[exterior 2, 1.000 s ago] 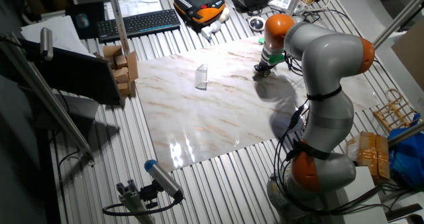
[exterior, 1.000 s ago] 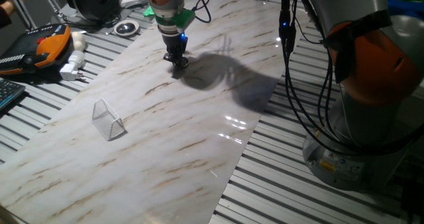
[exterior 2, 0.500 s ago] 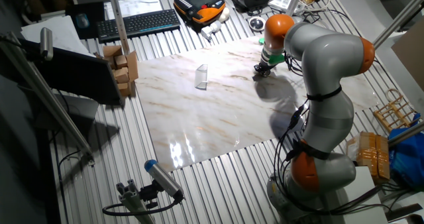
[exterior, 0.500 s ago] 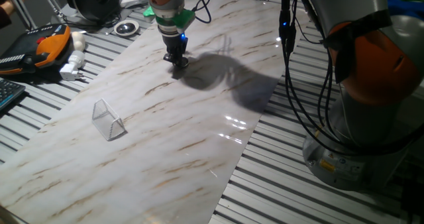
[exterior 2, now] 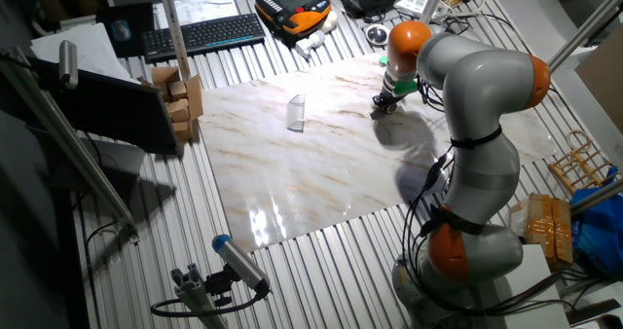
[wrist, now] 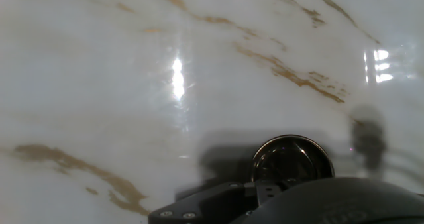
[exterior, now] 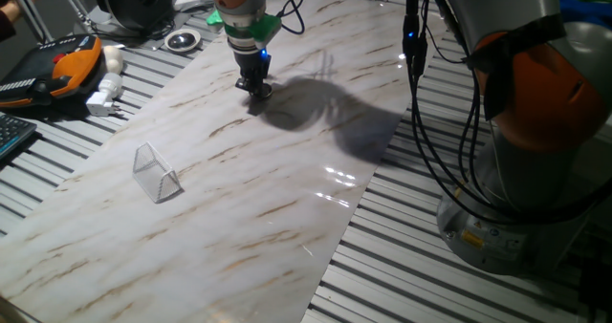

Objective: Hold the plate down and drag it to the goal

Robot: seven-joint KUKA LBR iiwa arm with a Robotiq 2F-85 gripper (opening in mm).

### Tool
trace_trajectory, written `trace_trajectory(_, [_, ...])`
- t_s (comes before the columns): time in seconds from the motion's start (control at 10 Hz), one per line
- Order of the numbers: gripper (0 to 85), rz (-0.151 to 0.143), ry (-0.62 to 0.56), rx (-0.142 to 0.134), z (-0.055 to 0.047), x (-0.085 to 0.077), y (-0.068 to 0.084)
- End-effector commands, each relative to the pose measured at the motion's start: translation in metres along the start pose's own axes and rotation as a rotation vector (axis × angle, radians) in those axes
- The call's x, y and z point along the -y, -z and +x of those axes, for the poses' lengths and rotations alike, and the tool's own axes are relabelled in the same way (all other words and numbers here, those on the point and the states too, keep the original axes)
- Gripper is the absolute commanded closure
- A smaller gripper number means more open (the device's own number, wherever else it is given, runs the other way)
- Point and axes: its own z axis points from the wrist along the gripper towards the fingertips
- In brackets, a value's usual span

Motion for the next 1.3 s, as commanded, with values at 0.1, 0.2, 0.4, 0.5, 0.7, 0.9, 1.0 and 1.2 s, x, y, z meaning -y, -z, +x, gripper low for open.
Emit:
trace_trajectory(0.1, [85.0,0.0,-0.002,0.0,0.0003,-0.0013,0.0002])
trace_trajectory(0.2, [85.0,-0.001,-0.002,0.0,0.0003,-0.0019,0.0001])
trace_trajectory(0.4, [85.0,-0.003,-0.003,0.0,0.0008,-0.0033,0.0005])
trace_trajectory(0.5, [85.0,-0.005,-0.003,0.0,0.0008,-0.0039,0.0002])
trace_trajectory(0.7, [85.0,-0.006,-0.003,0.0,0.0009,-0.005,0.0005])
trace_trajectory(0.9, [85.0,-0.006,-0.005,-0.002,0.0012,-0.0066,0.0009])
trace_trajectory(1.0, [85.0,-0.008,-0.005,-0.002,0.0016,-0.0075,0.0008])
trace_trajectory(1.2, [85.0,-0.009,-0.007,-0.004,0.0015,-0.0096,0.0022])
